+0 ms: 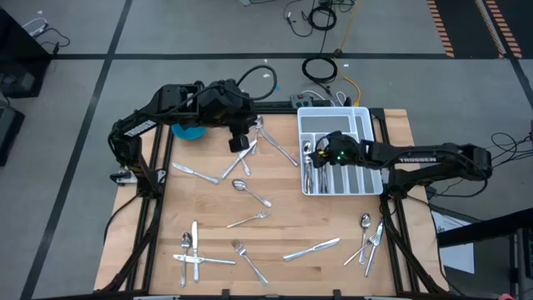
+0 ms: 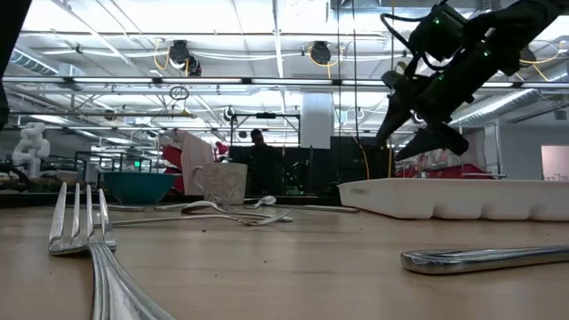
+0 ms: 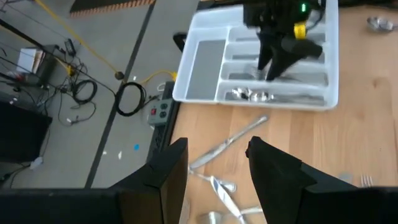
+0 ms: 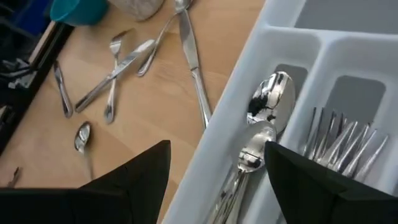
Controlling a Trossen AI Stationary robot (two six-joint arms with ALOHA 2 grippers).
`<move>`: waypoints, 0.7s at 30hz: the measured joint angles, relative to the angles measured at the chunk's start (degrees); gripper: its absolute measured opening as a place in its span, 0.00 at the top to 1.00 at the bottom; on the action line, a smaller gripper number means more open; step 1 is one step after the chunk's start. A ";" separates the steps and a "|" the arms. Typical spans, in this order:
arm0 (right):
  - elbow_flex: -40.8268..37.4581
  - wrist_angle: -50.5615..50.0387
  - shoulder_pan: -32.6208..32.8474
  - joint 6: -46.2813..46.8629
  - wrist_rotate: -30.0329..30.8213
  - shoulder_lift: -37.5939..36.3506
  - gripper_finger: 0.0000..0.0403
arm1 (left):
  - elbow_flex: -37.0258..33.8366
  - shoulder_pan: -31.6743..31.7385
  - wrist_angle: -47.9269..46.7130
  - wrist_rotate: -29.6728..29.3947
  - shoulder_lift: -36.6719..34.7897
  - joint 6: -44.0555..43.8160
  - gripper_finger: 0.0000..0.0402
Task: Sort silverware
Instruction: Put the table knife in the silverware tray
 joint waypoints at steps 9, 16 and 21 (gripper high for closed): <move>9.91 -4.82 -0.58 -13.20 -2.09 0.00 0.38 | -2.32 1.50 -3.16 4.87 -0.18 0.34 0.57; 17.90 -13.01 -1.05 -20.96 0.88 0.50 0.38 | -20.27 4.32 9.81 10.10 -7.85 -1.15 0.57; 19.20 -14.72 -1.09 -24.01 0.49 0.28 0.38 | -47.95 4.78 30.88 10.16 -19.36 -3.71 0.57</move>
